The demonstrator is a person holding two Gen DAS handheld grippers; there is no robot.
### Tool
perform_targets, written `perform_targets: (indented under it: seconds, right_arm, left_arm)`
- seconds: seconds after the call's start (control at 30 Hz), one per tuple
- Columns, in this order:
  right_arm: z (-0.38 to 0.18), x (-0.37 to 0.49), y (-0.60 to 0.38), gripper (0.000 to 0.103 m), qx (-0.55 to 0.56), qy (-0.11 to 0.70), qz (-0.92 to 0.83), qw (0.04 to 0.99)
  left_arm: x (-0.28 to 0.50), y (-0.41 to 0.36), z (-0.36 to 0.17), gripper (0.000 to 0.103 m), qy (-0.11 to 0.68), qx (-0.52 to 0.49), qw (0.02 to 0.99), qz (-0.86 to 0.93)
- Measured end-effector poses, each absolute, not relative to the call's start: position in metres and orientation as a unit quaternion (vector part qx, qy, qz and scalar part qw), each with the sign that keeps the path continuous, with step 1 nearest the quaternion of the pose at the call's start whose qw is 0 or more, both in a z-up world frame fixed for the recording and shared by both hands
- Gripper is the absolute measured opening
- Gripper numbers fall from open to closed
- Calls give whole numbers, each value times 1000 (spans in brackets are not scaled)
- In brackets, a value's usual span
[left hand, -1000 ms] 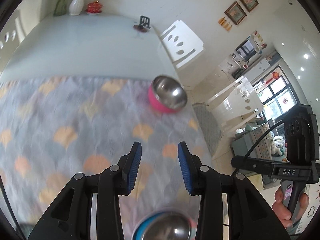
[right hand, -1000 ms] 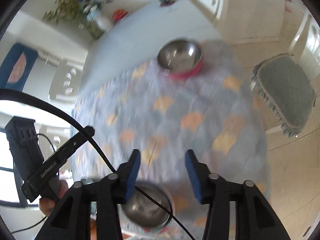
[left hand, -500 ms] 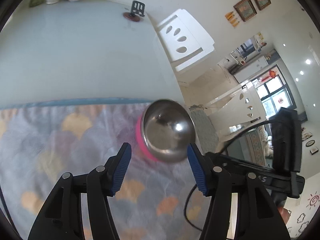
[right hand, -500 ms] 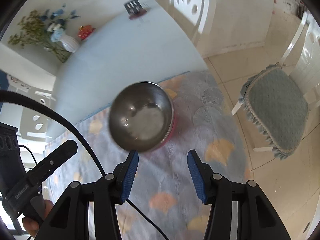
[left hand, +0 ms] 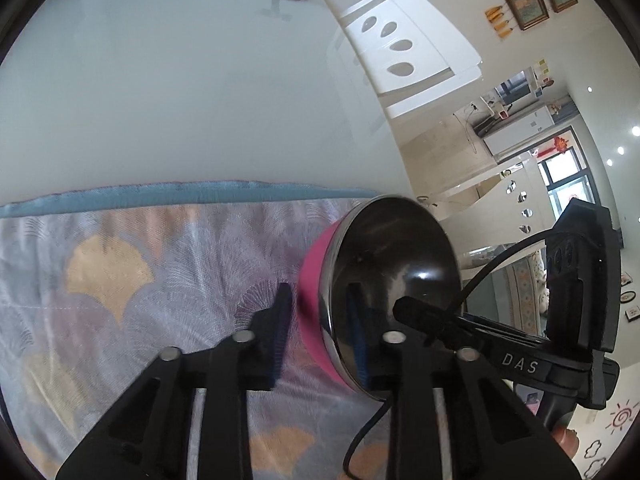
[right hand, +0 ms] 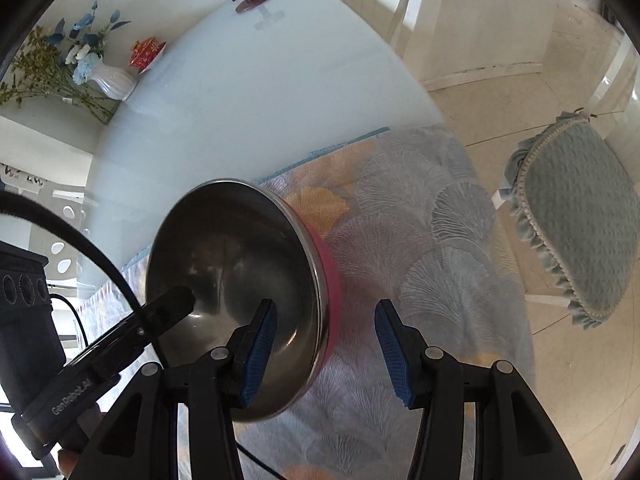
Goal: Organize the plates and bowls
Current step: 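Grasp the rim of the pink-sided steel bowl with both grippers, then carry the pink-sided steel bowl with both grippers and lower it into the blue-sided bowl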
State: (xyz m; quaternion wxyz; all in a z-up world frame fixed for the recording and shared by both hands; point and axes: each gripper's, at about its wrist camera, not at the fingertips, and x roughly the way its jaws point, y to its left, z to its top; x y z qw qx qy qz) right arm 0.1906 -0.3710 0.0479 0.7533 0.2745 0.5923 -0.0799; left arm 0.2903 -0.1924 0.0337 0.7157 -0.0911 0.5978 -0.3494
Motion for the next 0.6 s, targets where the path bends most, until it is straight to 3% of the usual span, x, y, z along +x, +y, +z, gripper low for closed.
perform_targets:
  seconds: [0.23, 0.6]
  right_arm:
    - [40, 190, -365, 19, 274, 601, -76, 747]
    - [74, 175, -348, 19, 247, 607, -71, 752]
  left_arm:
    - [288, -190, 33, 17, 597, -100, 717, -346]
    - [265, -169, 64, 17, 588, -103, 722, -351]
